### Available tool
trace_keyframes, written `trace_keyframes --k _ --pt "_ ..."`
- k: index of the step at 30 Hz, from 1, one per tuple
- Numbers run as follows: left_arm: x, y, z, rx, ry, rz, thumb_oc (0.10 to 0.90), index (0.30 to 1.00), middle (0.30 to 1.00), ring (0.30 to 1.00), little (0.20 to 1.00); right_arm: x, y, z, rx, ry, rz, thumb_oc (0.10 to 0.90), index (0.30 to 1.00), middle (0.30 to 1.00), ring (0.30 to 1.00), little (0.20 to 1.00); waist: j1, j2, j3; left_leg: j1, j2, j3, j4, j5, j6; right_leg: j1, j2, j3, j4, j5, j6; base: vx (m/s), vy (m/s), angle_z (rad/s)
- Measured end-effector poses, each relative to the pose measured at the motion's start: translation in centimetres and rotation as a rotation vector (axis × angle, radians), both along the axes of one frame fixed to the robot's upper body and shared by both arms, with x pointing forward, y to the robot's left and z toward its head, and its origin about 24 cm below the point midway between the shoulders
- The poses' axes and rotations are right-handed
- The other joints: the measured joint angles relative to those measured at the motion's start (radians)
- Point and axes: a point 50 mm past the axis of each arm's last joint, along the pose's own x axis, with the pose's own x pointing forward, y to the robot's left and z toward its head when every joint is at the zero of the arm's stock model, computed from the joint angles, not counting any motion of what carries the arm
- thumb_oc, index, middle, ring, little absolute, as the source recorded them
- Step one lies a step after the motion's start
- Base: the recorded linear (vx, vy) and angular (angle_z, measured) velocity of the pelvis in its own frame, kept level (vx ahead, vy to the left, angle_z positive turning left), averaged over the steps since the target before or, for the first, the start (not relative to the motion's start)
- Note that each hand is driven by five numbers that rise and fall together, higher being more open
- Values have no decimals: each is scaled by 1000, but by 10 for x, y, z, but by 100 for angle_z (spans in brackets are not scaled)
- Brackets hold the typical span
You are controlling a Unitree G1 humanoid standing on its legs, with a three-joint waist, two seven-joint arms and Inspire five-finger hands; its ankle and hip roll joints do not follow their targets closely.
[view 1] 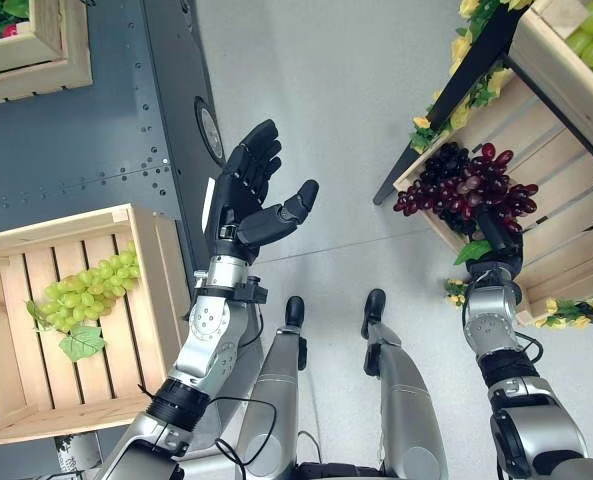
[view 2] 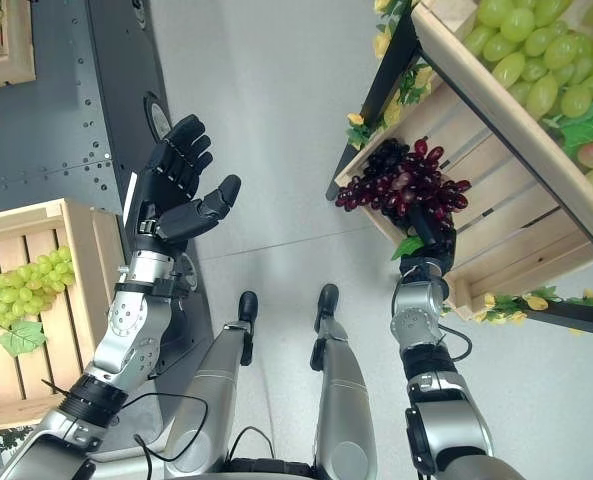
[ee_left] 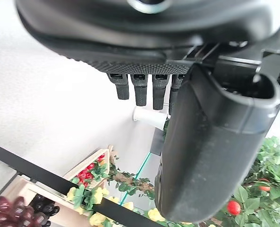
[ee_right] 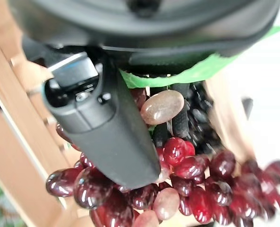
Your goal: Pick up the fruits from the basket on one side to the basket on the other side
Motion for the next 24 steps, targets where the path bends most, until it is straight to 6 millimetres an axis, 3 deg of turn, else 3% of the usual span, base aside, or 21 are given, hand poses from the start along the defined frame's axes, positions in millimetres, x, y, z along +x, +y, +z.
trace_keyframes --k 2,3,4,5,18,24 --pt "0 0 -1 -1 10 -7 800 900 900 900 900 1 -2 -2 23 32 -38 400 300 300 300 300 0 0 0 -4 0 0 9 -4 1 -2 0 1 1 0 0 19 0 -1" --pt "1 -1 -1 3 14 -12 800 900 900 900 900 0 -4 -3 32 48 -57 424 335 335 335 335 0 0 0 -5 0 2 10 -5 3 -3 0 1 1 1 1 0 0 0" --pt "1 -2 -2 6 16 -15 800 900 900 900 900 0 -5 -3 37 55 -67 538 507 507 507 507 0 0 0 -6 -1 3 11 -6 4 -3 0 1 1 1 2 0 0 0" --pt "1 -4 -2 10 18 -23 800 900 900 900 900 -1 -7 -3 53 69 -88 800 900 900 900 900 1 0 0 -8 -1 4 10 -8 6 -4 -1 1 0 2 3 0 0 0" --pt "5 -5 4 44 17 -41 800 900 900 900 900 3 -20 16 130 53 -232 800 900 900 900 900 1 0 0 -49 -5 4 27 -10 10 -38 -2 7 4 10 4 0 0 0" --pt "5 -5 4 46 18 -41 800 900 900 900 900 3 -21 16 134 59 -240 800 900 900 900 900 0 0 0 -48 -4 3 31 -10 10 -38 -2 6 10 10 4 0 0 0"
